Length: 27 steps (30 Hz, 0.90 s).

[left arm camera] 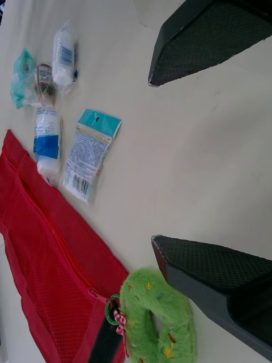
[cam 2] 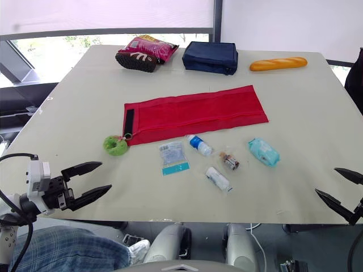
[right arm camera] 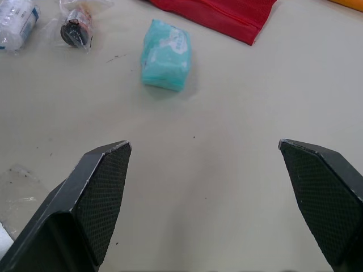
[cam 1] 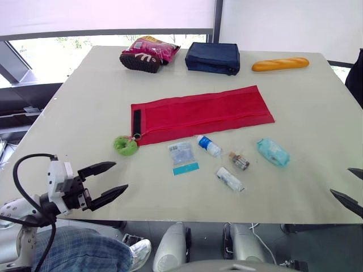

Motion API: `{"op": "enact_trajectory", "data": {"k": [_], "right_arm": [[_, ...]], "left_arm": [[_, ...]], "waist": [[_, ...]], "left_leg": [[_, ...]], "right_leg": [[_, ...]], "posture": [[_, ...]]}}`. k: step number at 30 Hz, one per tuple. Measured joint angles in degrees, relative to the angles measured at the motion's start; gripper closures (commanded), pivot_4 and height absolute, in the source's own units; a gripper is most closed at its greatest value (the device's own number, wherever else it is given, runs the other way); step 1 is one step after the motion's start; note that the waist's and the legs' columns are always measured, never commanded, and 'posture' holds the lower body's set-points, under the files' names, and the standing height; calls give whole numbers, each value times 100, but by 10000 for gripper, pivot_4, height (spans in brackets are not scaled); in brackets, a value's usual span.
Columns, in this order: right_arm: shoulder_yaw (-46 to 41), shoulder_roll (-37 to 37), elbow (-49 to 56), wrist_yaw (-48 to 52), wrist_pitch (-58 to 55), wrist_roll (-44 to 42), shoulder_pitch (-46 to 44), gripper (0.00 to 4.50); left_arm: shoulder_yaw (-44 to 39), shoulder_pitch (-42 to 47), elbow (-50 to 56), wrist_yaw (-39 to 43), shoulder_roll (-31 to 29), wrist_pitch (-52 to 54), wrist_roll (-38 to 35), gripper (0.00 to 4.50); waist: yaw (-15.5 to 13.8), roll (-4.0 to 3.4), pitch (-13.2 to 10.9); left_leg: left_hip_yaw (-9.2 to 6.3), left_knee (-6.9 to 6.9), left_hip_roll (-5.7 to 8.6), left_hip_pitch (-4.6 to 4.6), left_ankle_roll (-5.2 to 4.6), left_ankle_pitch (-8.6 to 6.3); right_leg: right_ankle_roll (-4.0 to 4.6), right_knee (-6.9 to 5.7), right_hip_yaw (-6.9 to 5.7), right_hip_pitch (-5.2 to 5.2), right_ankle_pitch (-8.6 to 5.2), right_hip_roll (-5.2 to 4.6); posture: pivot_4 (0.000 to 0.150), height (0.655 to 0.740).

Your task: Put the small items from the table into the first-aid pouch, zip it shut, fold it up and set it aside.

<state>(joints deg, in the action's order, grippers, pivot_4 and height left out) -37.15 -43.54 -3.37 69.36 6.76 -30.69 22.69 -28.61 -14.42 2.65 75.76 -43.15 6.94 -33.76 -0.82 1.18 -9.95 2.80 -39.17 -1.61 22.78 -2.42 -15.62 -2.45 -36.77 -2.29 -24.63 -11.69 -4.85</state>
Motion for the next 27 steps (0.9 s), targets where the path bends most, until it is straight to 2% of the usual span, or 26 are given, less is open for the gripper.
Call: {"op": "enact_trajectory", "data": {"k": [19,27], "right_arm": [[86,22,13,19,27,-1,-206,505],[692,143,1183,-43,-364,-289,-461,505]], "left_arm": [[12,25,-165,-2,4,4,-1,0],[616,465,608,-893,21,970,-12,0]], "waist": [[1,0,0],[-8,-3,-2]], "left_leg": [[0,0,0,1,0,0],[-5,0,0,1,0,0]], "right_leg": [[0,0,0,0,0,-2],[0,-5,-2,0,0,1]], "posture": [[1500,7164],[1500,7164]]}}
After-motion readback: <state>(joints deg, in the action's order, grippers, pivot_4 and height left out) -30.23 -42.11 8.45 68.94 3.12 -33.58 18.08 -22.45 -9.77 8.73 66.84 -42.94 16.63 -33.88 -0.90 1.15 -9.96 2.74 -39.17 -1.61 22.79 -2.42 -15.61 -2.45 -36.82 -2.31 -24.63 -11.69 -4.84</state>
